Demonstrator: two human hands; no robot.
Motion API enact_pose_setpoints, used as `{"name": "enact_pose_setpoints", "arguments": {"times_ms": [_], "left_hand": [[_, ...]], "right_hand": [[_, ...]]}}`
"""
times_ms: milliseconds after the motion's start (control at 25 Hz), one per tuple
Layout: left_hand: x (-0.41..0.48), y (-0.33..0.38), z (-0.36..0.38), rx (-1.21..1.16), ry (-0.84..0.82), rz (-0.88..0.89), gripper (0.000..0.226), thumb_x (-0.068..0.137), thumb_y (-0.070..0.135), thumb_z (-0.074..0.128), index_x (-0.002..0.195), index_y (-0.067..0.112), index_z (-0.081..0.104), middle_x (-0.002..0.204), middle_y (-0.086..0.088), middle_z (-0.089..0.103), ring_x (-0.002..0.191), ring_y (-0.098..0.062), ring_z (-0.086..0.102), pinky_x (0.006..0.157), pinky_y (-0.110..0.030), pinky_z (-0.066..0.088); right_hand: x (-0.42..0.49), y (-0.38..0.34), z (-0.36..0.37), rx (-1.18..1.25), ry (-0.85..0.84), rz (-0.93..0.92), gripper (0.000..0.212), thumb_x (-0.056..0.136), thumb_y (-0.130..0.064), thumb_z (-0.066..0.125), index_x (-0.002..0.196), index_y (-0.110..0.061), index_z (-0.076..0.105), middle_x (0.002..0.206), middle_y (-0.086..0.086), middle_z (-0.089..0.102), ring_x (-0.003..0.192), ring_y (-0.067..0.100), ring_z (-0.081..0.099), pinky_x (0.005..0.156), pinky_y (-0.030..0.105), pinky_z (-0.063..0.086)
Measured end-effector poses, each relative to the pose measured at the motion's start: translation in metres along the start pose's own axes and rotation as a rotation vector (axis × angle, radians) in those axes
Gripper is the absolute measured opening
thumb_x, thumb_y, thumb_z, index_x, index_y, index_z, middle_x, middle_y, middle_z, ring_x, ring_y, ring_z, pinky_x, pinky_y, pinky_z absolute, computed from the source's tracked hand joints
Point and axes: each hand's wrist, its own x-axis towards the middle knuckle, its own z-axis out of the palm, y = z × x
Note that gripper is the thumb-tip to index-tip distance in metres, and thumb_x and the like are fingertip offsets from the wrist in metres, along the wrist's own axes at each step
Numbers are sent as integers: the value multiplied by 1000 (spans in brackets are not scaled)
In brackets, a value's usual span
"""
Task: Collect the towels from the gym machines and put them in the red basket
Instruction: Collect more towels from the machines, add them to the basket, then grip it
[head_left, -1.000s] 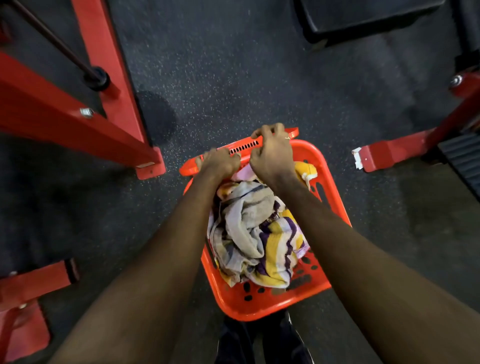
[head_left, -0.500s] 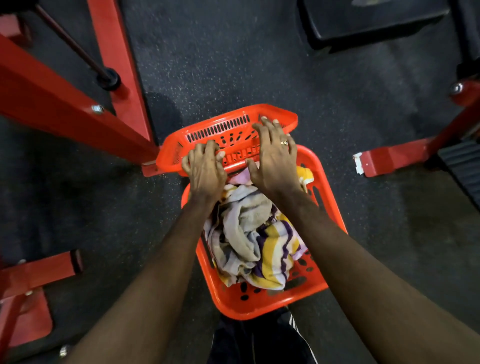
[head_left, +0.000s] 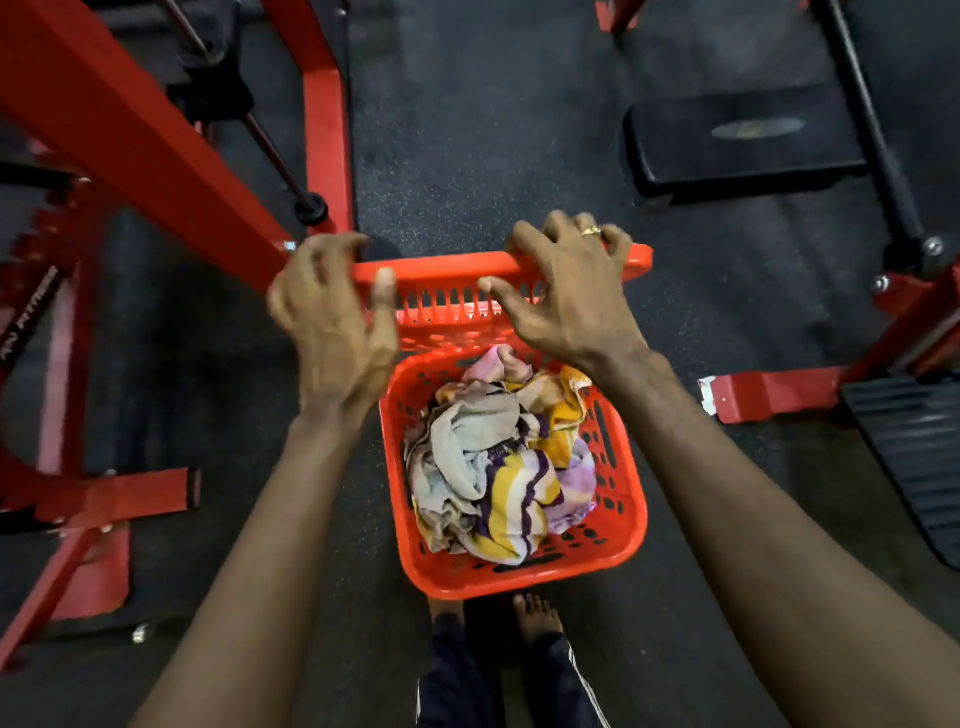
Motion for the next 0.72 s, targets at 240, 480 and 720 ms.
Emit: {"name": "enact_pose_setpoints", "arguments": {"times_ms": [240, 480, 720], "left_hand": [[-51, -65, -15, -649, -78, -620, 53, 100, 48, 34, 145, 22, 41, 143, 6, 47, 129, -6, 42, 119, -38, 25], [-60, -59, -14, -954, -37, -562, 40, 102, 51, 37, 114, 24, 64, 118, 3, 65, 114, -15, 55, 108, -43, 40], [-108, -57, 7, -650, -184, -911, 76, 80, 89, 32, 119, 34, 68, 119, 3, 72, 116, -20, 66, 105, -48, 48]], "right_hand": [[6, -9, -66, 143, -22, 2, 40, 78, -63, 61, 97, -28, 65, 89, -8, 54, 97, 21, 56, 87, 37, 28], [29, -15, -117, 185, -35, 16, 49, 74, -67, 61, 106, -31, 70, 104, -11, 69, 108, 12, 62, 106, 42, 35], [-30, 37, -32, 129, -112, 635, 93, 84, -77, 34, 153, -14, 31, 157, 17, 31, 146, 33, 31, 117, 56, 23]]}}
